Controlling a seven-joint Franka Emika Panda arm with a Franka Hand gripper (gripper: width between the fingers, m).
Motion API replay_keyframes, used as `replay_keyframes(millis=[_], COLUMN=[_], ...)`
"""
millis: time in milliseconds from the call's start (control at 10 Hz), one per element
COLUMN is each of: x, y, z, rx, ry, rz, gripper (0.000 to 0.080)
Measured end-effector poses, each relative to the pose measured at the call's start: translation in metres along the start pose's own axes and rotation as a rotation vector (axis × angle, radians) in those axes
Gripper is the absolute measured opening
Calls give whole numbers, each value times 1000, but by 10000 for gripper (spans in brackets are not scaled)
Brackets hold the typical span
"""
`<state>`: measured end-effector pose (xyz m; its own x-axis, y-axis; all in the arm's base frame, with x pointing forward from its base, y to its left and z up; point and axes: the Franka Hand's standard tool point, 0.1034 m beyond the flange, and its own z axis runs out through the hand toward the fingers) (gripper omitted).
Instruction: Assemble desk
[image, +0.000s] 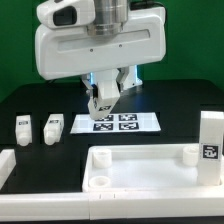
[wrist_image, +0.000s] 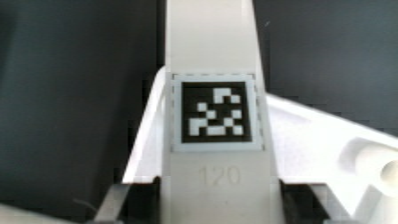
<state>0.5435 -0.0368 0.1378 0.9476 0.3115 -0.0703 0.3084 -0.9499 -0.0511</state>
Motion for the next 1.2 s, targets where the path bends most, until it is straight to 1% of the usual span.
replay_keyframes(millis=[100, 200, 300, 400, 500, 700, 800, 900, 1000, 1100, 1200], x=[11, 27, 37, 42, 41, 34, 31, 33, 38, 47, 64], y=[3, 14, 22, 25, 27, 46, 51, 50, 58, 59, 49], z=[-8, -22, -31, -40, -43, -41, -40, -37, -35, -32, -37], rx=[41, 97, 101, 82, 45, -53, -87, -68, -97, -113, -127], ry=[63, 183, 257, 321, 357, 467, 501, 519, 558, 597, 645], rz=[-7, 20, 83, 115, 122, 118, 118, 132, 127, 147, 175], gripper=[285, 285, 285, 285, 285, 285, 285, 285, 285, 285, 285])
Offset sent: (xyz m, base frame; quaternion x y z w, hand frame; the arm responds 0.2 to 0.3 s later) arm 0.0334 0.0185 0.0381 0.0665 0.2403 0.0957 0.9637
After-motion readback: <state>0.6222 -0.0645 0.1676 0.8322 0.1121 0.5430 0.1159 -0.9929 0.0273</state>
